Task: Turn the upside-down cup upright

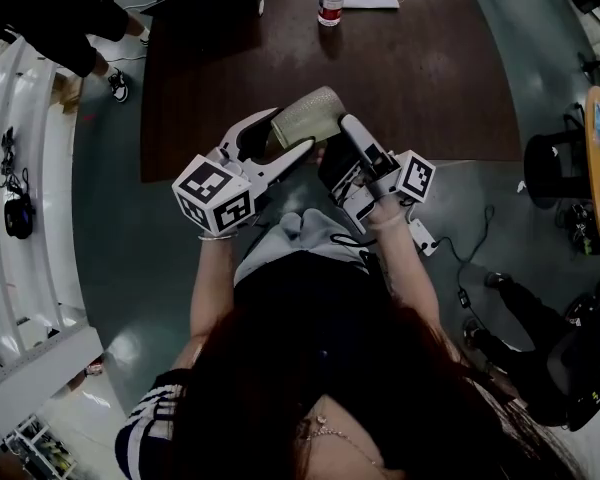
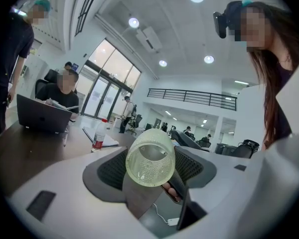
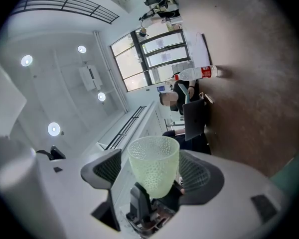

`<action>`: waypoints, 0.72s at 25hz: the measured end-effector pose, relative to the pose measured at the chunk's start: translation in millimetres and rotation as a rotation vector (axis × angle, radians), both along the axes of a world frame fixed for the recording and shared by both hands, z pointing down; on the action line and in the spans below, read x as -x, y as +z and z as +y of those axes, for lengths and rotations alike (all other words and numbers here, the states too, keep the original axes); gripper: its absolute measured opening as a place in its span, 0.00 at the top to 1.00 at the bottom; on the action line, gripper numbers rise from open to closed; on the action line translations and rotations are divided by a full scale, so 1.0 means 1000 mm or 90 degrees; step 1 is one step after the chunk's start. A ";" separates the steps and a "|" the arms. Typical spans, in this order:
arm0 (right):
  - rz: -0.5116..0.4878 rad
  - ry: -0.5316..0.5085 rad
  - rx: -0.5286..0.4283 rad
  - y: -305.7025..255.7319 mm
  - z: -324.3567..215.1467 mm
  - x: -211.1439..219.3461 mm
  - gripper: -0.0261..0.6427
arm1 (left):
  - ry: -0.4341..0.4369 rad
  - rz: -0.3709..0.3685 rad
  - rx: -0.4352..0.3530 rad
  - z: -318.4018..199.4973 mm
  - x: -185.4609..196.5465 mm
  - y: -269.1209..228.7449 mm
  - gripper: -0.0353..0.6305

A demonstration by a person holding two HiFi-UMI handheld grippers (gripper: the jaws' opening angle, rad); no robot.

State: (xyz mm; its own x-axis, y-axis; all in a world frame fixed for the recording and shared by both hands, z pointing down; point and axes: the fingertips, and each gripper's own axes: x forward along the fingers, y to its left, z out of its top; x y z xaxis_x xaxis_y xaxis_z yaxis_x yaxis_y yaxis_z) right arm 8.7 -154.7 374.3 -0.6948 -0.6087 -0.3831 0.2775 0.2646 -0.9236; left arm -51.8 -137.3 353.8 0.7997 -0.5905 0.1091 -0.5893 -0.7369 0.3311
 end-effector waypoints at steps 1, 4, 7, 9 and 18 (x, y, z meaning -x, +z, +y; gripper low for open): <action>0.001 0.002 0.000 0.000 0.000 -0.001 0.41 | -0.004 -0.002 0.000 -0.001 0.002 0.000 0.49; 0.014 0.014 0.001 0.004 0.000 -0.006 0.41 | -0.016 -0.009 -0.001 -0.002 0.007 0.000 0.49; 0.028 0.033 0.004 0.008 -0.001 -0.013 0.41 | -0.026 -0.016 0.000 -0.004 0.012 0.001 0.49; 0.035 0.045 0.006 0.011 -0.003 -0.016 0.41 | -0.032 -0.023 0.002 -0.005 0.016 0.003 0.49; 0.097 0.074 -0.035 0.007 -0.004 -0.025 0.48 | -0.057 -0.062 0.032 -0.016 0.029 0.016 0.49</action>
